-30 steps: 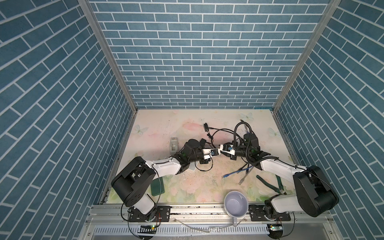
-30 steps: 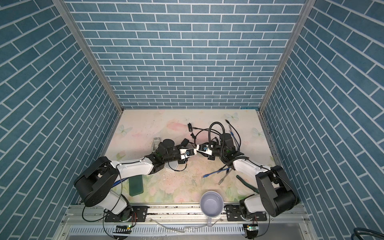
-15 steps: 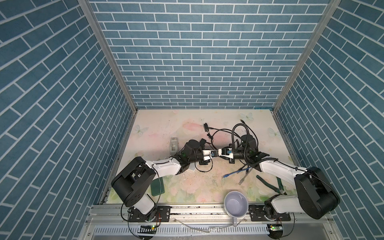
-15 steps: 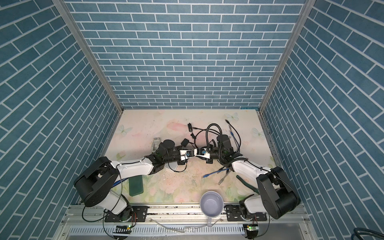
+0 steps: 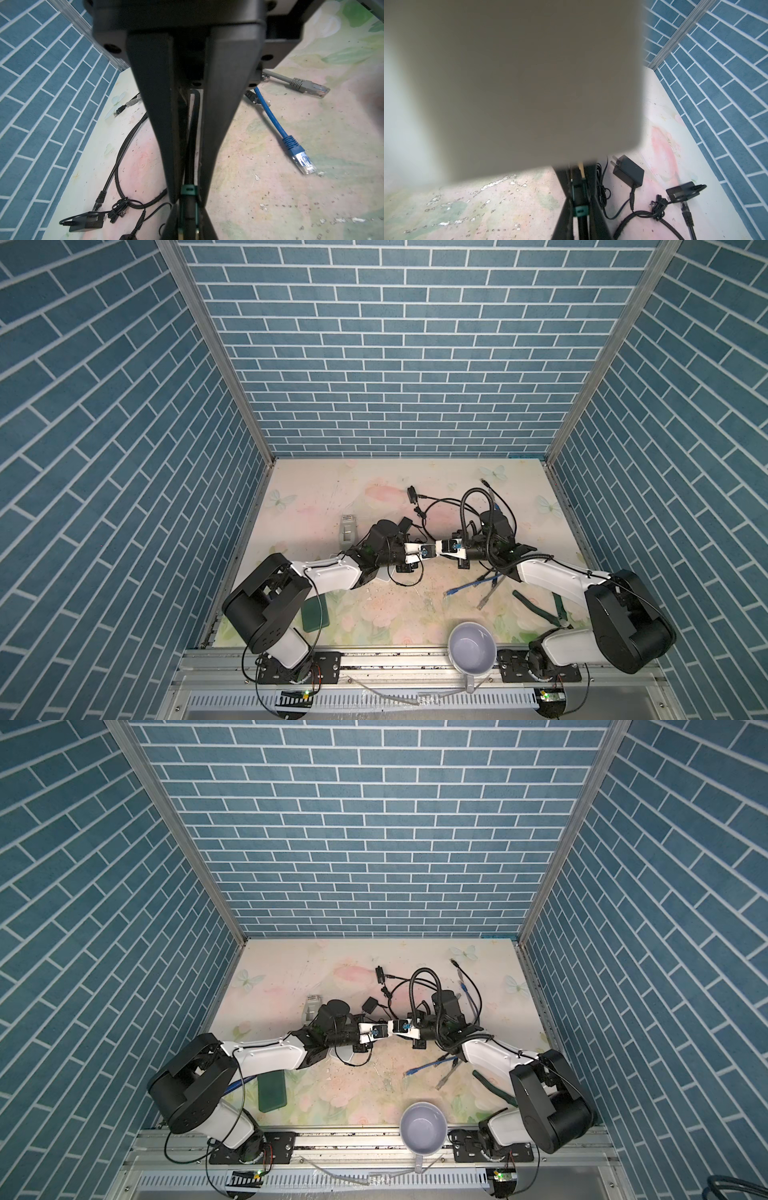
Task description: Insert the plug into the switch port
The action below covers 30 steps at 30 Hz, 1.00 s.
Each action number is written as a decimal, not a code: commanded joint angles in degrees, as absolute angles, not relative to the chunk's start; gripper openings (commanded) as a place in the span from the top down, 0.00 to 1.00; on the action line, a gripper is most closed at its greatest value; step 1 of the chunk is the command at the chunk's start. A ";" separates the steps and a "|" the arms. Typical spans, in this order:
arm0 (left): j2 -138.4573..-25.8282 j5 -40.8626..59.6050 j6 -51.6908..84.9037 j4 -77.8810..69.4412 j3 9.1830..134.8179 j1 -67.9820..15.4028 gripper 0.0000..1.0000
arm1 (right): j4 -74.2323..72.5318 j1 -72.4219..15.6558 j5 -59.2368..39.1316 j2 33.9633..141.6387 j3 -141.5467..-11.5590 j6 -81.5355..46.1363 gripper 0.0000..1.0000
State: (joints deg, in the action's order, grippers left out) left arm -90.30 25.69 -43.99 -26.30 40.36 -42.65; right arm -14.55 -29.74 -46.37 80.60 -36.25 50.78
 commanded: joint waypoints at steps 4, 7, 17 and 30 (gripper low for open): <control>-88.15 25.26 -40.99 -27.26 40.21 -42.64 0.69 | -14.01 -30.14 -46.91 81.98 -38.42 50.85 1.00; -87.69 21.72 -33.52 -29.82 38.17 -42.21 0.54 | -14.26 -30.22 -45.72 82.82 -38.63 49.34 1.00; -74.85 6.18 -9.71 -13.14 37.79 -40.65 0.17 | -10.81 -33.64 -37.69 87.58 -42.05 41.89 1.00; -78.60 -2.23 12.05 -6.02 35.61 -37.62 0.00 | -23.71 -40.97 -26.09 95.73 -40.29 26.94 1.00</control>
State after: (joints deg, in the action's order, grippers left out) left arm -77.43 -1.02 4.58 -6.07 37.28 -38.41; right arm -18.83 -40.03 -29.02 94.91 -42.00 32.51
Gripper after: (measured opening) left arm 0.995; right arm 0.115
